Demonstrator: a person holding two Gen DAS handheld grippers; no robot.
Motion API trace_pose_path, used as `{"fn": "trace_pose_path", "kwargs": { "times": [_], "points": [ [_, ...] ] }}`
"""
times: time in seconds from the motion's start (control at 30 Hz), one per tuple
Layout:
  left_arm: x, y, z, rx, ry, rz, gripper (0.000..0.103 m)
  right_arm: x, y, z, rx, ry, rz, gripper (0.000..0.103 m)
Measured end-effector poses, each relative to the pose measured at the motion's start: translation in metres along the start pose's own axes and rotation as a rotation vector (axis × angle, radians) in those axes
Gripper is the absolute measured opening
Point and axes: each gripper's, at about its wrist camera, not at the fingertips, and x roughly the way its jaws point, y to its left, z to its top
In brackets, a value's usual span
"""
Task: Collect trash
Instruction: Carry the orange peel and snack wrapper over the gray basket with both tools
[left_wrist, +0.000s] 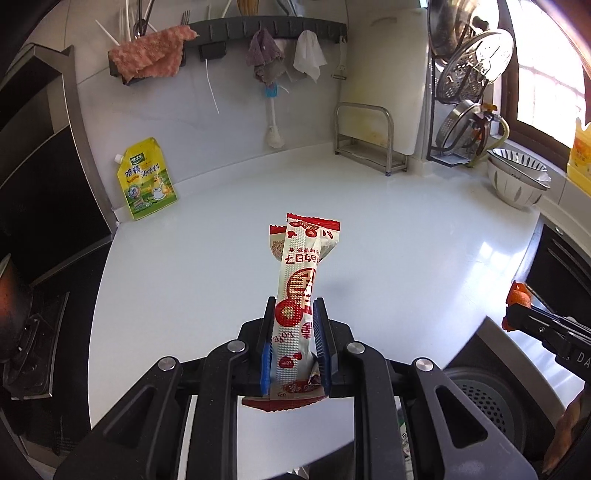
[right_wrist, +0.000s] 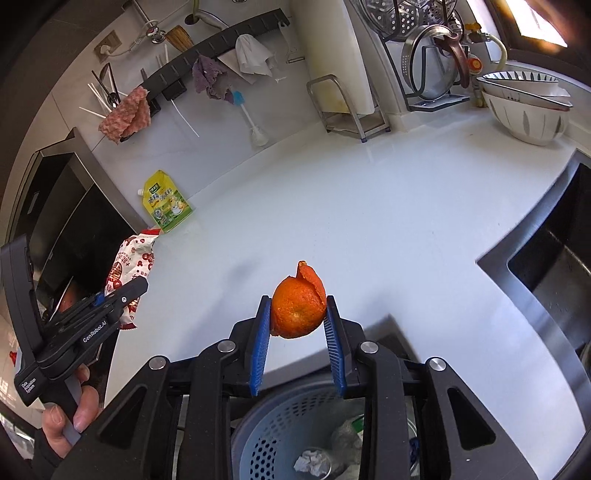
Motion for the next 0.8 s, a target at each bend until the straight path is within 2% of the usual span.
{"fn": "trace_pose_path", "kwargs": {
  "times": [0.17, 0.37, 0.57, 0.8],
  "points": [
    [-0.027, -0.009, -0.039, -0.019, 0.012, -0.041, 0.019, -0.027, -0.001, -0.046, -0.007, 0.013, -0.014, 0.028],
    [-0.042, -0.031, -0.084, -0.008, 0.048, -0.085, 0.019, -0.048, -0.015, -0.092, 0.018, 0.042, -0.054, 0.028],
    [-0.045, -0.054, -0.115, 0.001, 0.092, -0.146, 0.019, -0.069, -0.02, -0.119, 0.003, 0.034, -0.093, 0.028],
    [-0.048, -0.075, -0.142, 0.026, 0.141, -0.205, 0.019, -0.085, -0.024, -0.136, -0.001, 0.023, -0.119, 0.028]
  ]
}}
